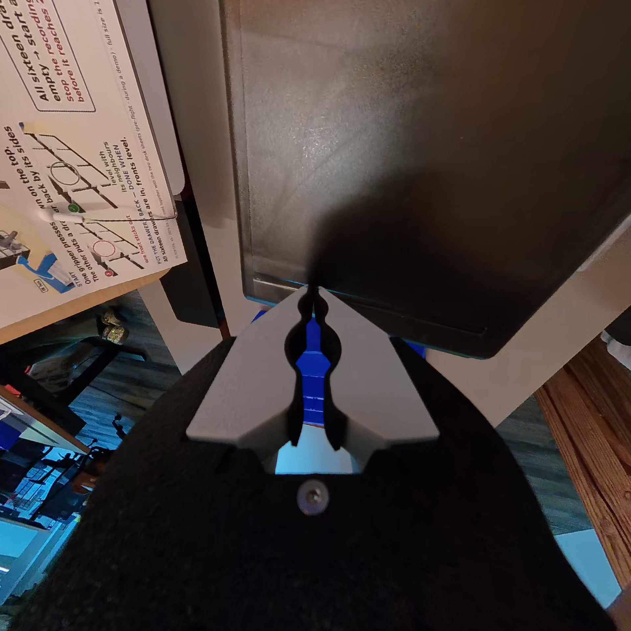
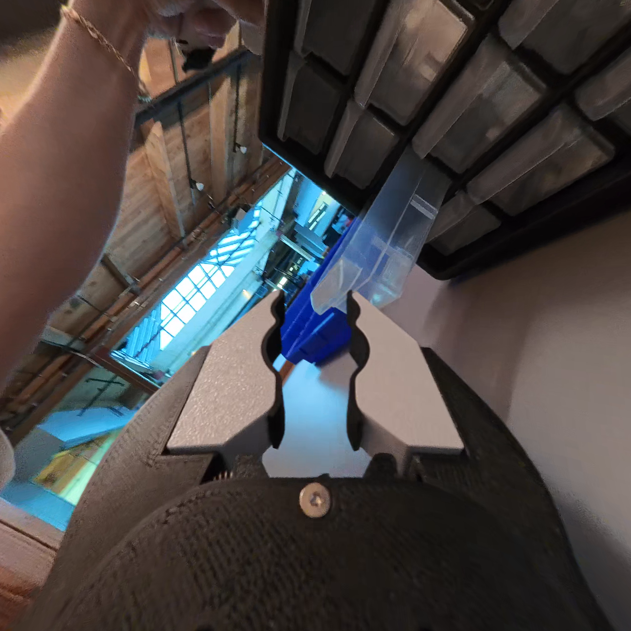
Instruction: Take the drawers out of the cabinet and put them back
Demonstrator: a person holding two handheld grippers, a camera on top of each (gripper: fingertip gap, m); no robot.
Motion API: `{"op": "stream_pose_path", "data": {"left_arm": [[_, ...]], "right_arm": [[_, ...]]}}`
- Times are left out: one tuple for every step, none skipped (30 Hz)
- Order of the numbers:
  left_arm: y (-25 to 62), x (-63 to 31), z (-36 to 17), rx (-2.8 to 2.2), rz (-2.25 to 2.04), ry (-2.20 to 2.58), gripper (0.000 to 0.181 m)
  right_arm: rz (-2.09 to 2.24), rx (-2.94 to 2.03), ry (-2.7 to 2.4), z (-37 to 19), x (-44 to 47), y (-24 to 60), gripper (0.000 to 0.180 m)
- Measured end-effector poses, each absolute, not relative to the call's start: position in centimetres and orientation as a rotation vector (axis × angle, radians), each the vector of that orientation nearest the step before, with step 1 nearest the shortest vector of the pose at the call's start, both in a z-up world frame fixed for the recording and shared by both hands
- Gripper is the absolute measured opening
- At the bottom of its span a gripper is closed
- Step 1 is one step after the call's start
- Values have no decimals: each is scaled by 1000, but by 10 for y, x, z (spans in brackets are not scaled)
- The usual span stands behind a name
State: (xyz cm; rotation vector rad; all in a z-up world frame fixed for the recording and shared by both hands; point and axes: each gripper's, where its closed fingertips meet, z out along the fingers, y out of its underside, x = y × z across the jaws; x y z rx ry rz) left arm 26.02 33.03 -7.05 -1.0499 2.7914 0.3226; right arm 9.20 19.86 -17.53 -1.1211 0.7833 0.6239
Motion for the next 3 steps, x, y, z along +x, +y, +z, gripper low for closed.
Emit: {"op": "stream_pose_path", "data": {"left_arm": [[330, 260, -71, -1050, 321, 2793, 0], [330, 260, -71, -1053, 318, 2793, 0], [330, 260, -71, -1057, 313, 2793, 0]], "right_arm": [[608, -1146, 775, -176, 91, 197, 40], [593, -1165, 768, -177, 91, 195, 45], [577, -1180, 761, -177, 91, 194, 49]]}}
